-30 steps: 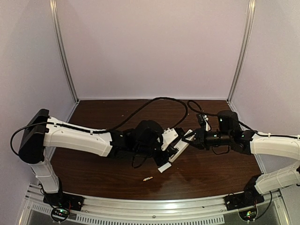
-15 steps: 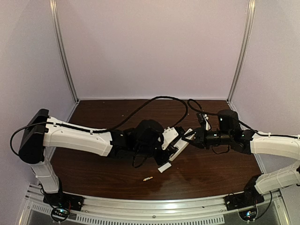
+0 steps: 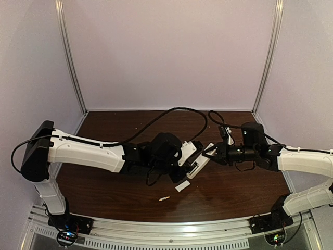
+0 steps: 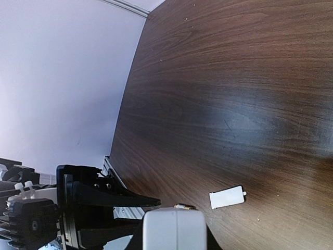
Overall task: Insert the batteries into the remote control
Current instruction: Place the battery in the battery compartment, then load the battery into the battery compartment.
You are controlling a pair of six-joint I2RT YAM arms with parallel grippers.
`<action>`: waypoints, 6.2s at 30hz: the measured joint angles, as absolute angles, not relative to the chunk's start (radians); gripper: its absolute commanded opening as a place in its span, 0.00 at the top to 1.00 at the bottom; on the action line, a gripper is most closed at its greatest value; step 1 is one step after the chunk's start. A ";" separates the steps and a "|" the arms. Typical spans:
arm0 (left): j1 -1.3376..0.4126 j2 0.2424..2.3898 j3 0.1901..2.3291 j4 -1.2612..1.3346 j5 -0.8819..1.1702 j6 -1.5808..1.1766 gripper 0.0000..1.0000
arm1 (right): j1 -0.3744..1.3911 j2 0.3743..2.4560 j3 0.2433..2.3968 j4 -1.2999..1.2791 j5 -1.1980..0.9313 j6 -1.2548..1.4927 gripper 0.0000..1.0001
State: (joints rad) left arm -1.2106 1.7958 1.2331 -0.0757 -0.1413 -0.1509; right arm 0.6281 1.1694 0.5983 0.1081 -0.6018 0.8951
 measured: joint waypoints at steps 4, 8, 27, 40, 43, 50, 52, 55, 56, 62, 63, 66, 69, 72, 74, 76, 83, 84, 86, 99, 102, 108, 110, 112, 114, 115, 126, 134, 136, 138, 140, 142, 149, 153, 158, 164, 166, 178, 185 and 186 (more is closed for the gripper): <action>-1.208 1.796 1.233 -0.087 -0.147 -0.158 0.61 | 0.628 1.173 0.599 0.100 -0.606 0.886 1.00; -1.197 1.794 1.225 -0.079 -0.129 -0.168 0.55 | 0.628 1.175 0.600 0.096 -0.610 0.878 1.00; -1.175 1.601 0.993 0.098 0.051 0.080 0.60 | 0.629 1.220 0.619 0.056 -0.651 0.840 1.00; -1.180 1.528 0.919 0.112 0.179 0.400 0.68 | 0.648 1.242 0.656 0.014 -0.759 0.798 1.00; -1.187 1.530 0.925 0.112 0.180 0.424 0.67 | 0.659 1.250 0.667 0.001 -0.769 0.787 1.00; -1.193 1.554 0.958 0.111 0.183 0.451 0.68 | 0.680 1.262 0.675 -0.020 -0.778 0.778 1.00; -1.194 1.564 0.970 0.109 0.186 0.456 0.69 | 0.684 1.269 0.681 -0.022 -0.778 0.773 1.00; -1.196 1.580 0.988 0.104 0.195 0.461 0.70 | 0.688 1.274 0.684 -0.022 -0.779 0.769 1.00; -1.197 1.588 0.994 0.104 0.197 0.462 0.71 | 0.690 1.276 0.684 -0.022 -0.779 0.768 1.00; -1.202 1.629 1.026 0.095 0.206 0.467 0.73 | 0.698 1.285 0.684 -0.025 -0.780 0.765 1.00; -1.202 1.633 1.027 0.094 0.206 0.468 0.74 | 0.699 1.286 0.684 -0.025 -0.780 0.765 1.00; -1.203 1.642 1.031 0.084 0.207 0.474 0.79 | 0.702 1.289 0.684 -0.027 -0.780 0.765 1.00; -1.204 1.651 1.040 0.075 0.207 0.482 0.81 | 0.704 1.291 0.689 -0.030 -0.781 0.763 1.00; -1.204 1.657 1.042 0.073 0.207 0.488 0.82 | 0.708 1.291 0.701 -0.034 -0.781 0.762 1.00; -1.205 1.664 1.042 0.072 0.206 0.492 0.82 | 0.710 1.291 0.706 -0.034 -0.782 0.760 1.00; -1.205 1.671 1.043 0.069 0.206 0.493 0.81 | 0.711 1.293 0.709 -0.034 -0.782 0.758 1.00; -1.205 1.678 1.044 0.060 0.203 0.500 0.77 | 0.714 1.303 0.710 -0.036 -0.781 0.754 1.00; -1.205 1.679 1.044 0.059 0.202 0.500 0.76 | 0.714 1.303 0.711 -0.038 -0.781 0.752 1.00; -1.206 1.679 1.044 0.058 0.202 0.501 0.74 | 0.714 1.303 0.713 -0.042 -0.781 0.749 1.00; -1.217 1.679 1.044 0.052 0.197 0.519 0.73 | 0.715 1.303 0.714 -0.046 -0.782 0.739 1.00; -1.225 1.679 1.044 0.050 0.195 0.530 0.73 | 0.718 1.306 0.714 -0.048 -0.782 0.739 1.00; -1.232 1.674 1.044 0.050 0.193 0.544 0.67 | 0.719 1.314 0.714 -0.049 -0.785 0.739 1.00; -1.232 1.666 1.044 0.050 0.189 0.547 0.65 | 0.719 1.315 0.714 -0.050 -0.785 0.739 1.00; -1.232 1.656 1.044 0.052 0.182 0.549 0.62 | 0.719 1.315 0.714 -0.050 -0.785 0.739 1.00; -1.232 1.647 1.044 0.052 0.170 0.551 0.51 | 0.719 1.315 0.714 -0.050 -0.785 0.739 1.00; -1.232 1.645 1.044 0.052 0.164 0.554 0.49 | 0.719 1.315 0.714 -0.050 -0.785 0.739 1.00; -1.232 1.645 1.044 0.051 0.097 0.532 0.43 | 0.719 1.315 0.714 -0.057 -0.785 0.739 1.00; -1.232 1.646 1.044 0.039 0.081 0.532 0.40 | 0.719 1.315 0.714 -0.057 -0.785 0.739 1.00; -1.234 1.649 1.044 0.032 0.081 0.532 0.40 | 0.719 1.315 0.714 -0.057 -0.785 0.739 1.00; -1.238 1.654 1.044 0.028 0.077 0.533 0.40 | 0.719 1.315 0.714 -0.057 -0.785 0.739 1.00; -1.243 1.661 1.044 0.024 0.068 0.533 0.41 | 0.719 1.315 0.714 -0.057 -0.786 0.739 1.00; -1.249 1.671 1.050 0.017 0.058 0.534 0.42 | 0.719 1.315 0.714 -0.057 -0.786 0.739 1.00; -1.254 1.700 1.071 -0.003 0.011 0.550 0.52 | 0.719 1.315 0.716 -0.063 -0.783 0.736 1.00; -1.261 1.700 1.073 -0.007 0.000 0.565 0.56 | 0.719 1.315 0.716 -0.063 -0.782 0.736 1.00; -1.273 1.701 1.073 -0.012 -0.014 0.591 0.62 | 0.719 1.315 0.716 -0.064 -0.783 0.736 1.00; -1.285 1.703 1.073 -0.014 -0.033 0.613 0.67 | 0.719 1.315 0.716 -0.064 -0.783 0.736 1.00; -1.290 1.703 1.073 -0.017 -0.043 0.620 0.69 | 0.719 1.315 0.716 -0.064 -0.783 0.736 1.00; -1.308 1.703 1.050 0.052 -0.070 0.638 0.85 | 0.719 1.315 0.716 -0.064 -0.788 0.736 1.00; -1.311 1.703 1.031 0.095 -0.089 0.635 0.89 | 0.719 1.315 0.716 -0.064 -0.786 0.736 1.00; -1.312 1.703 1.027 0.104 -0.092 0.634 0.90 | 0.719 1.315 0.715 -0.065 -0.785 0.736 1.00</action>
